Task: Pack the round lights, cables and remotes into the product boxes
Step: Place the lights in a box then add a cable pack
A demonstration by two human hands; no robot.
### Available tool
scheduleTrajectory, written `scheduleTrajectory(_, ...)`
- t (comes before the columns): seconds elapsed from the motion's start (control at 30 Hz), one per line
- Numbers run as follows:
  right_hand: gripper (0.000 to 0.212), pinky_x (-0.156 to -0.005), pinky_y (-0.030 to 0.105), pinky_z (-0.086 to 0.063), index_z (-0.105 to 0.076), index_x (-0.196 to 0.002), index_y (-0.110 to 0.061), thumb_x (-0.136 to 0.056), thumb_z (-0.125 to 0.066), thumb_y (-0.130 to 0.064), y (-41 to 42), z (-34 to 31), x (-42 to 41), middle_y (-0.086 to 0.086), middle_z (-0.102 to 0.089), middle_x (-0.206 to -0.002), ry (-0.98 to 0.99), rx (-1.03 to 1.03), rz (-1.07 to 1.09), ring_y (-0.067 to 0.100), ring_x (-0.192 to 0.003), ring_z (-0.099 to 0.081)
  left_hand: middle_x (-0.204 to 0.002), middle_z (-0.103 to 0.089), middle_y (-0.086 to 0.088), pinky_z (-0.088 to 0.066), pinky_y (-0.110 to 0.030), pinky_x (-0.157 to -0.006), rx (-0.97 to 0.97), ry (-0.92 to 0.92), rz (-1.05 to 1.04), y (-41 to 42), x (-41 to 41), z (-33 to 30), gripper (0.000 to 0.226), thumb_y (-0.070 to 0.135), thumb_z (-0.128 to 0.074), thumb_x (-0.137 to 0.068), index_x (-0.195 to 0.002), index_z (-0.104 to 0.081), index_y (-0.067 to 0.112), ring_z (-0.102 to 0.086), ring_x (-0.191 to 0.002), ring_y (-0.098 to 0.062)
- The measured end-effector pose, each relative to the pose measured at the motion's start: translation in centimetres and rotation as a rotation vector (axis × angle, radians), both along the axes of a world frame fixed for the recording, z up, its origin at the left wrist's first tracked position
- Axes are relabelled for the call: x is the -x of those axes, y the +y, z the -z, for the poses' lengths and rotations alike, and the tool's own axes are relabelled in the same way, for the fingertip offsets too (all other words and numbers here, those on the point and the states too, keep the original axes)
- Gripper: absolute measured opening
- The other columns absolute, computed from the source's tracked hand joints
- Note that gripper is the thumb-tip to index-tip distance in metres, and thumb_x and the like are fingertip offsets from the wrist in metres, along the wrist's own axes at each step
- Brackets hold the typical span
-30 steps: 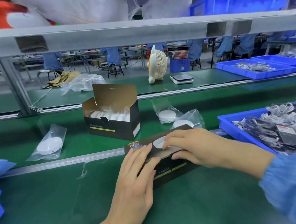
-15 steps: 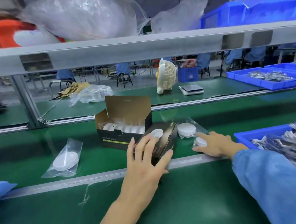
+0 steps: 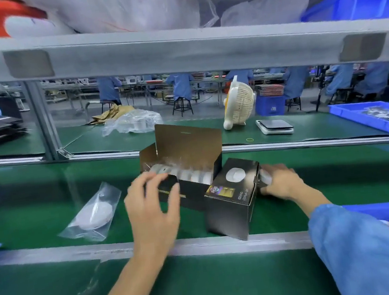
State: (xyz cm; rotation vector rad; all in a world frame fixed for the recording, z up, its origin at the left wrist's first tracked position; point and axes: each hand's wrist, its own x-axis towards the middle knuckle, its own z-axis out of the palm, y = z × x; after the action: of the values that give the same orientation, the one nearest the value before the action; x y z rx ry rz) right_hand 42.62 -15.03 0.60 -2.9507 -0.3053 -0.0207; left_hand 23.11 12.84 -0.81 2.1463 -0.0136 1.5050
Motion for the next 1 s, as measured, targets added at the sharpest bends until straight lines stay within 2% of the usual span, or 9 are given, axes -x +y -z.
scheduleTrajectory(0.07,0.046,-0.084,0.045,-0.054,-0.06,-0.112,-0.021,-0.07,-0.078,-0.031,-0.8,-0.9,0.0,0.011,-0.064,-0.117,0.038,-0.133,-0.059,0.037,-0.104,-0.06,-0.131,-0.049,-0.018,-0.037,-0.052,-0.099,0.048,0.147,-0.297,6.3,0.3,0.3,0.045,0.034,-0.067,-0.086,-0.125,-0.059,0.013,-0.046,-0.12,-0.038)
scheduleTrajectory(0.13,0.04,-0.072,0.042,-0.057,-0.062,-0.106,-0.016,-0.07,-0.078,-0.023,-1.5,-1.0,0.2,0.012,-0.069,-0.101,0.016,-0.194,-0.065,0.034,-0.089,-0.066,-0.149,-0.035,-0.02,-0.03,-0.056,-0.106,0.027,0.657,-0.463,11.2,0.5,0.7,0.067,0.048,-0.07,-0.084,-0.144,-0.046,0.029,-0.034,-0.134,-0.042)
scheduleTrajectory(0.23,0.04,-0.069,0.026,-0.045,-0.057,-0.109,-0.021,-0.073,-0.073,-0.026,-2.6,-0.9,1.7,0.005,-0.067,-0.104,0.006,-0.218,-0.05,0.027,-0.088,-0.062,-0.141,-0.051,-0.004,-0.042,-0.045,-0.099,-0.071,1.147,-0.377,14.1,1.2,1.1,0.057,0.069,-0.057,-0.083,-0.135,-0.045,0.049,-0.051,-0.122,-0.035)
scheduleTrajectory(0.37,0.066,-0.083,0.035,-0.047,-0.05,-0.127,-0.024,-0.07,-0.084,-0.023,-3.4,-4.2,6.3,0.005,-0.059,-0.119,-0.129,-0.761,0.15,0.025,-0.097,-0.053,-0.097,-0.058,-0.009,-0.049,-0.038,-0.077,-0.046,0.958,-0.148,11.8,1.1,0.3,0.033,0.037,-0.061,-0.087,-0.12,-0.063,0.034,-0.057,-0.09,-0.032)
scheduleTrajectory(0.47,0.06,-0.079,0.034,-0.048,-0.046,-0.109,-0.048,-0.064,-0.082,-0.032,0.0,-9.4,12.5,-0.008,-0.057,-0.115,-0.318,-0.96,-0.066,0.02,-0.099,-0.057,-0.085,-0.054,-0.009,-0.039,-0.034,-0.066,0.081,0.751,-0.013,9.6,2.3,0.0,0.023,0.029,-0.057,-0.09,-0.111,-0.064,0.022,-0.052,-0.079,-0.032)
scheduleTrajectory(0.63,0.072,-0.067,0.023,-0.045,-0.035,-0.118,-0.047,-0.064,-0.081,-0.035,12.6,-9.2,22.3,-0.002,-0.047,-0.121,-0.104,-0.721,-0.44,0.016,-0.097,-0.052,-0.107,-0.06,-0.017,-0.047,-0.044,-0.081,0.135,0.812,-0.116,8.5,6.9,-1.0,0.028,0.022,-0.052,-0.092,-0.119,-0.051,0.016,-0.052,-0.097,-0.037)
scheduleTrajectory(0.8,0.086,-0.096,0.041,-0.045,-0.027,-0.139,-0.021,-0.071,-0.079,-0.032,25.2,-1.5,28.8,0.009,-0.043,-0.132,0.187,-0.449,-0.423,0.035,-0.116,-0.051,-0.122,-0.055,-0.024,-0.041,-0.044,-0.087,0.158,1.011,-0.463,14.1,14.2,-3.1,0.03,0.026,-0.05,-0.092,-0.118,-0.044,0.013,-0.051,-0.113,-0.044)
scheduleTrajectory(0.9,0.082,-0.096,0.044,-0.044,-0.03,-0.132,-0.018,-0.07,-0.08,-0.035,31.2,-0.9,32.7,0.007,-0.042,-0.13,0.224,-0.564,-0.46,0.035,-0.12,-0.049,-0.13,-0.054,-0.029,-0.041,-0.043,-0.094,0.302,0.967,-0.445,15.9,15.9,-5.0,0.049,0.04,-0.048,-0.099,-0.127,-0.048,0.001,-0.051,-0.12,-0.043)
scheduleTrajectory(1.0,0.081,-0.103,0.048,-0.041,-0.041,-0.135,-0.018,-0.068,-0.086,-0.031,33.3,-2.4,34.7,0.007,-0.051,-0.133,0.26,-0.556,-0.74,0.033,-0.126,-0.045,-0.14,-0.047,-0.028,-0.036,-0.048,-0.104,0.235,0.75,-0.397,15.1,15.3,-6.8,0.058,0.043,-0.042,-0.101,-0.14,-0.043,0.0,-0.044,-0.129,-0.043)
